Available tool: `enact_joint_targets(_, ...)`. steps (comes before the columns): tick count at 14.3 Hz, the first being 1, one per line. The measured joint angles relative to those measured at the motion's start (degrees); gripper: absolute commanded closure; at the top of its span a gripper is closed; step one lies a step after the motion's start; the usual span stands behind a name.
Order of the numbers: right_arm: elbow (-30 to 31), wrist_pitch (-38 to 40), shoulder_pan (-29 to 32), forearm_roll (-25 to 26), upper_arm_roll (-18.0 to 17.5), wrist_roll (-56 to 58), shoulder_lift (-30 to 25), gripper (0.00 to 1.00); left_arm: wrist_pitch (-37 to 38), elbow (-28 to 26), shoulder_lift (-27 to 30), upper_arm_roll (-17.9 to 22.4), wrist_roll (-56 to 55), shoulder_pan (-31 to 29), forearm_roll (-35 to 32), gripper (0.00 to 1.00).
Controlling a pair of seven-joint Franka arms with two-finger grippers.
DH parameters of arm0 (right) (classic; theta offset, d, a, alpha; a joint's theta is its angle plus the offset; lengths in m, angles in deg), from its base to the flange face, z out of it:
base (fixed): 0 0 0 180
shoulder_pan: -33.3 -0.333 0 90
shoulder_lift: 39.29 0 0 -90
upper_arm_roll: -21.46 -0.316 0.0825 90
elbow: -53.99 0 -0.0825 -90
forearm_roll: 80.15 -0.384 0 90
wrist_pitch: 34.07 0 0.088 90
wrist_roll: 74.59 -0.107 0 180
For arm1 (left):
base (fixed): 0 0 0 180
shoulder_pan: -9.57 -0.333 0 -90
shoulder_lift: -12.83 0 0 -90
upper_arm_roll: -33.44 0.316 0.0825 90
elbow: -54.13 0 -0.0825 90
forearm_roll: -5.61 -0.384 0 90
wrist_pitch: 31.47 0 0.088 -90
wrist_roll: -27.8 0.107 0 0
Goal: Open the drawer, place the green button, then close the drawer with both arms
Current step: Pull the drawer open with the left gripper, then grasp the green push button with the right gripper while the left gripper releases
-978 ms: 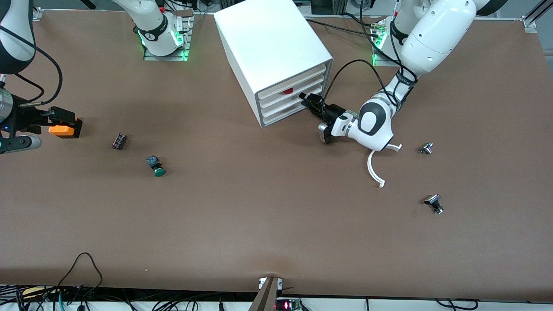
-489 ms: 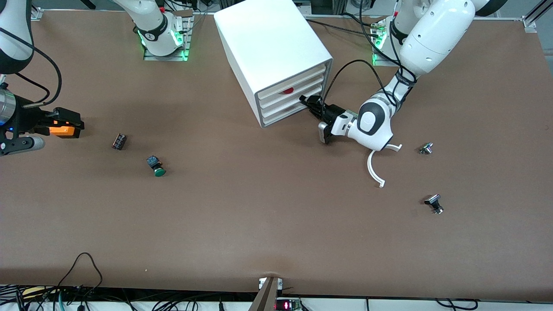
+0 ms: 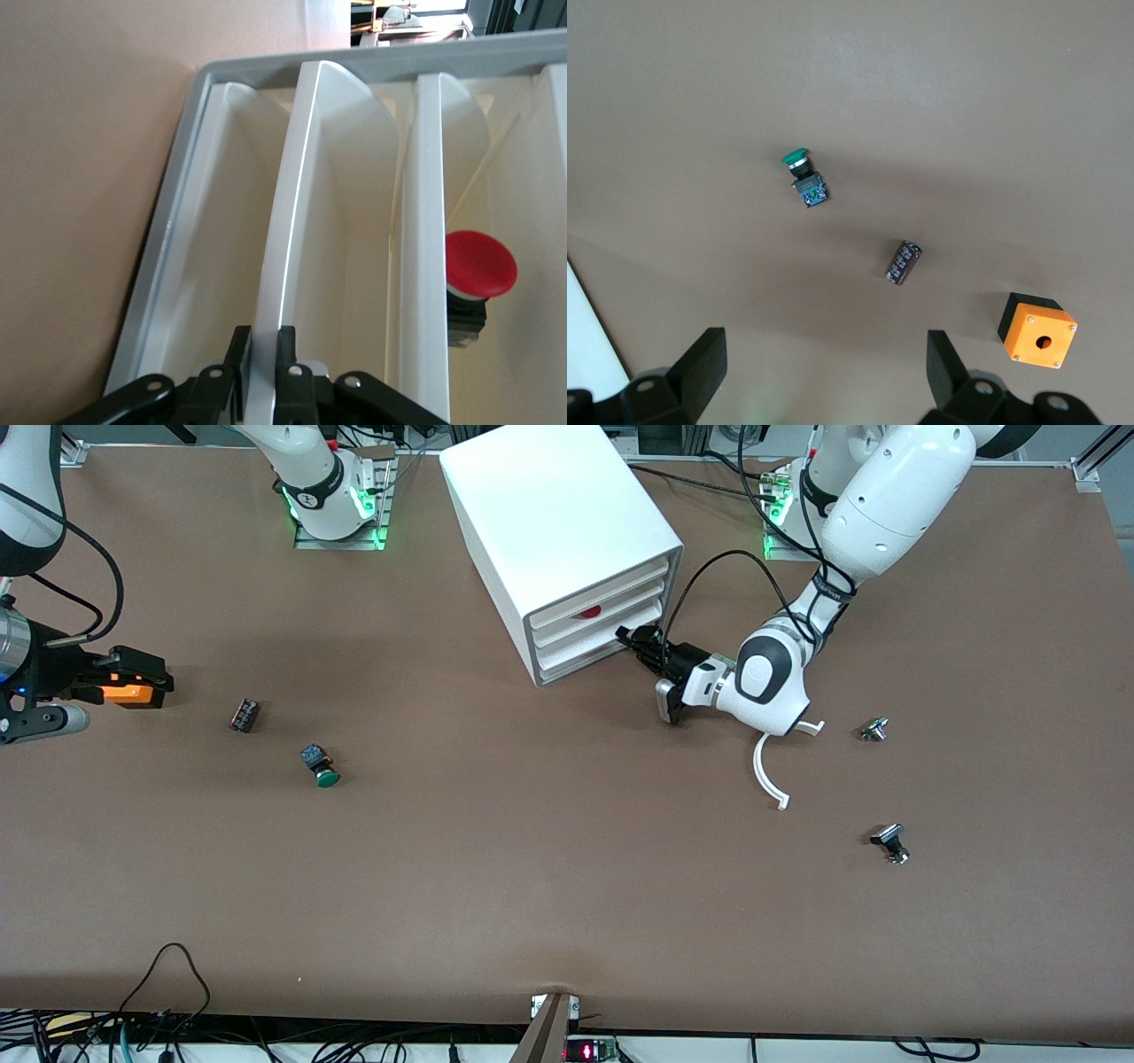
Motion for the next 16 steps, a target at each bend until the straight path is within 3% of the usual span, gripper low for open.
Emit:
enact_joint_targets(10,0.0,-1.11,-0.21,-0.02,-0.07,0.59,0.49,0.0,0.04,5.76,0.27,6.66,-4.68,-0.37,-2.39,1.0)
enact_joint_targets(16,0.08,-4.09,-0.78,-0.37,-0.29,11.4,2.98,0.0,-0.17,8.46,0.13,9.51,-6.02,-0.35,-3.34,1.0)
